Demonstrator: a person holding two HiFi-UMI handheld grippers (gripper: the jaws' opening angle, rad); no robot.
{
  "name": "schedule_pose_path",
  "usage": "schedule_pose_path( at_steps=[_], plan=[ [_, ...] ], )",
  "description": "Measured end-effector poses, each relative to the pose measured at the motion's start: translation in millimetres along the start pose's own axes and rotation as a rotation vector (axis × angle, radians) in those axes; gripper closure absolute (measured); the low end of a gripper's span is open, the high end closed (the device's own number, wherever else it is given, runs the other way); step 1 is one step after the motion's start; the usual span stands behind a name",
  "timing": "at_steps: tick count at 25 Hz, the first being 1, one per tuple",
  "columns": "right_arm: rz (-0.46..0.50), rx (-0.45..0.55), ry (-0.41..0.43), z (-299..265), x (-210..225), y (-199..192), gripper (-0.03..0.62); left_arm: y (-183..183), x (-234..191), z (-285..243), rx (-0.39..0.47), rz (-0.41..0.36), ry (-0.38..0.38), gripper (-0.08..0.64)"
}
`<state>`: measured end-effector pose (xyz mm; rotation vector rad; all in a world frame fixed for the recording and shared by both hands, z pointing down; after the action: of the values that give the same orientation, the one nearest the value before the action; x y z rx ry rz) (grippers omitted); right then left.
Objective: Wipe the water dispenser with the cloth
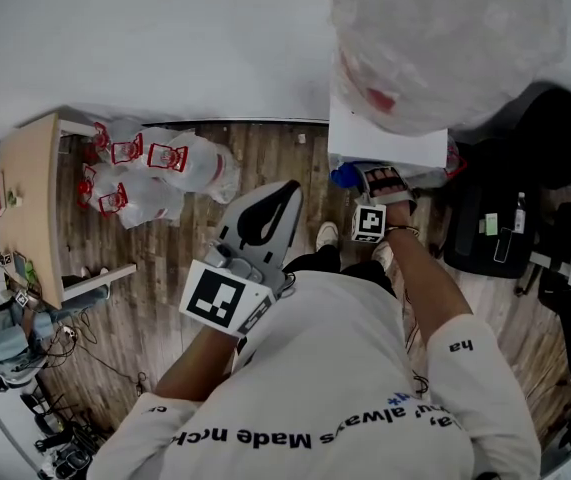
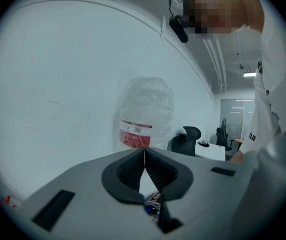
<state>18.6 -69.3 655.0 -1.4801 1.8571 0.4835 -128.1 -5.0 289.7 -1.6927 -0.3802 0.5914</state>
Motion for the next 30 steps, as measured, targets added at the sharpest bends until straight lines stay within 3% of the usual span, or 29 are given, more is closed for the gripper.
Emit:
schedule_pose_path(
  at_steps=[17,30],
  plan=[
    [-0.070,-0.089,-0.008,23.2,-6.2,-67.5,0.471,1.4,33.7,-22.8,0.000,-0.006,-0.044,0.538],
    [-0.197,-0.170,-0.013,41.4,-16.9,-132.6,0.471,-0.2,66.0,-44.9,-0.004,-0.003,-0.079,0.538]
  ],
)
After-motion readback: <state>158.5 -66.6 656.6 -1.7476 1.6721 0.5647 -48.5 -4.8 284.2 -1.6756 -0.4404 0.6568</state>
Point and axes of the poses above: the fingertips, and each gripper's own axes: z backward along the fingers, x to its right, y out of its top, the point moved 6 cm from there along z, backward along the fingers
